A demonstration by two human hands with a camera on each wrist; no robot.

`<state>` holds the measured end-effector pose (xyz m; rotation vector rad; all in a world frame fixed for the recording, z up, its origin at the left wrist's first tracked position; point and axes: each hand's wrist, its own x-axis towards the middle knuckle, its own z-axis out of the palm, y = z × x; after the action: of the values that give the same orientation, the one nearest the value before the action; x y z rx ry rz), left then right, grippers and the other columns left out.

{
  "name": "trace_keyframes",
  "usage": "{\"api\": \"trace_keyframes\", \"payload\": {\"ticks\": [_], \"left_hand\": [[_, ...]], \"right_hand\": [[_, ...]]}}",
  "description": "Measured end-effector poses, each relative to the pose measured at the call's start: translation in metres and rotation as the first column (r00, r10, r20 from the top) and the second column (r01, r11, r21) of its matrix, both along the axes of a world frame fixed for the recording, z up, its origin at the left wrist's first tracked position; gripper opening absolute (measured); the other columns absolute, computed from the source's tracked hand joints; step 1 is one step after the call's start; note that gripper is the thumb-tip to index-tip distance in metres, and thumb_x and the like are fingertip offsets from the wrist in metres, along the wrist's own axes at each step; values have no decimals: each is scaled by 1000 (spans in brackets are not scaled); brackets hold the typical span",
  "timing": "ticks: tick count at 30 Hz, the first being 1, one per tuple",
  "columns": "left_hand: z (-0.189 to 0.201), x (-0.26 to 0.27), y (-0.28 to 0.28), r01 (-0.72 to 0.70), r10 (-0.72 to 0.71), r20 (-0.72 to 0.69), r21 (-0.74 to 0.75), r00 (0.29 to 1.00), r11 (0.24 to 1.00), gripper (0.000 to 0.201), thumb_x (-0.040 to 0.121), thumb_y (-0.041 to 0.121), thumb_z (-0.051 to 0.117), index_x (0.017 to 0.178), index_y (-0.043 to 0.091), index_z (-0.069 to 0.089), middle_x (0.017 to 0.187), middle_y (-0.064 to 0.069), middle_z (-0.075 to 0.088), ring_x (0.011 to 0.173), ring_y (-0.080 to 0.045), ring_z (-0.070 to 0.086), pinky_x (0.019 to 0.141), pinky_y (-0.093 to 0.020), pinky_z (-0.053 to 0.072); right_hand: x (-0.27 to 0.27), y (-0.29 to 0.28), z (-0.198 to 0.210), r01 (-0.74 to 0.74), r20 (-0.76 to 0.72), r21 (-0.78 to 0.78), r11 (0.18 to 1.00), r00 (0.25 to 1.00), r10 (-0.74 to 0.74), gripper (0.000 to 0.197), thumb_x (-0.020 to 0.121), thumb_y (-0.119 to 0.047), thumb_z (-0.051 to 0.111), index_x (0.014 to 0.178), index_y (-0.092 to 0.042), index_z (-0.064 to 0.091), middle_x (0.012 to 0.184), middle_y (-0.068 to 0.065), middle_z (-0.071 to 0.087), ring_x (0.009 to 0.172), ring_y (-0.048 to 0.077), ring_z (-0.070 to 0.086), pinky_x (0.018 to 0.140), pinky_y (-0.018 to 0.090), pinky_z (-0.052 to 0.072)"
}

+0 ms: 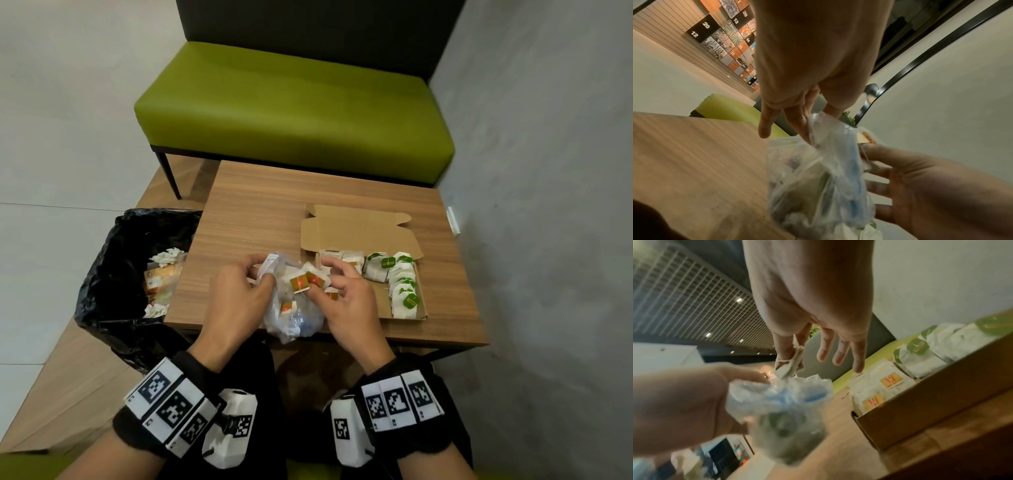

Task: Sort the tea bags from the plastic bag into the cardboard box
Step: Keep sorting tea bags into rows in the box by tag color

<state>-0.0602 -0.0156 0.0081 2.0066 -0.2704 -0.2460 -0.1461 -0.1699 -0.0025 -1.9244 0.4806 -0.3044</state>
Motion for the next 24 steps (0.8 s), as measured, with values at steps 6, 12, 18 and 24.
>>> {"api": "trace_keyframes", "payload": {"ticks": [6,12,18,24], "left_hand": [[-1,13,-1,-57,57,3,-15,998,998,21,94,12,60,113,22,61,80,8,65,61,4,64,48,-10,44],[-15,34,0,-56,63,-75,100,995,993,35,96,15,60,130,12,52,109,-8,66,76,-7,62,59,-14,45],[-6,29,1,-34,-35,181,366,983,930,60,94,24,63,145,11,36,146,-10,39,134,-25,40,110,-33,31],[11,6,-21,262,-332,298,252,895,932,44,91,25,66,132,25,50,133,7,54,120,-4,49,103,-29,42]], "right_hand": [[-7,-14,12,134,86,285,949,983,-165,9,87,-12,74,90,-20,78,89,6,78,80,10,69,72,38,57],[-10,-31,13,218,118,380,899,952,-281,10,89,-12,71,94,-18,78,93,6,78,94,30,73,87,53,58],[-14,-43,17,216,129,401,890,949,-289,14,89,-11,69,101,-13,76,99,3,78,98,20,73,90,48,58],[-7,-44,20,143,114,377,915,973,-199,15,89,-9,69,103,-11,76,100,3,78,99,22,73,93,51,56]]}}
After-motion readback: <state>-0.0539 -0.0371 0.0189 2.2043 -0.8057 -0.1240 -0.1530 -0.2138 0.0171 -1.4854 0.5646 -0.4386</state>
